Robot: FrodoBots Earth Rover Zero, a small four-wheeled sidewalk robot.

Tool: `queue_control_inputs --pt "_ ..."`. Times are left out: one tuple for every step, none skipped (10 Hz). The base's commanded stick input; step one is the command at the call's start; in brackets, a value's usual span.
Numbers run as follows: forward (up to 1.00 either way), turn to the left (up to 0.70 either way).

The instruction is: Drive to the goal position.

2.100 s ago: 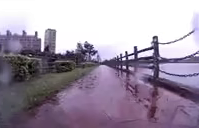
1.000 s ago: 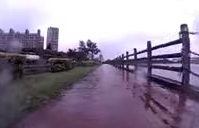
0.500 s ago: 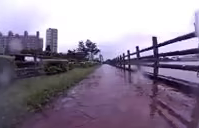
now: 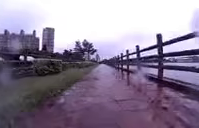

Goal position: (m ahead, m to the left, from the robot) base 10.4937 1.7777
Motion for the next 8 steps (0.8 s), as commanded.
queue_control_inputs --pt "1.0 0.0" --pt "1.0 0.0" --pt "1.0 0.0" --pt "1.0 0.0" --pt "1.0 0.0" --pt "1.0 0.0" --pt "1.0 0.0" --pt "1.0 0.0"
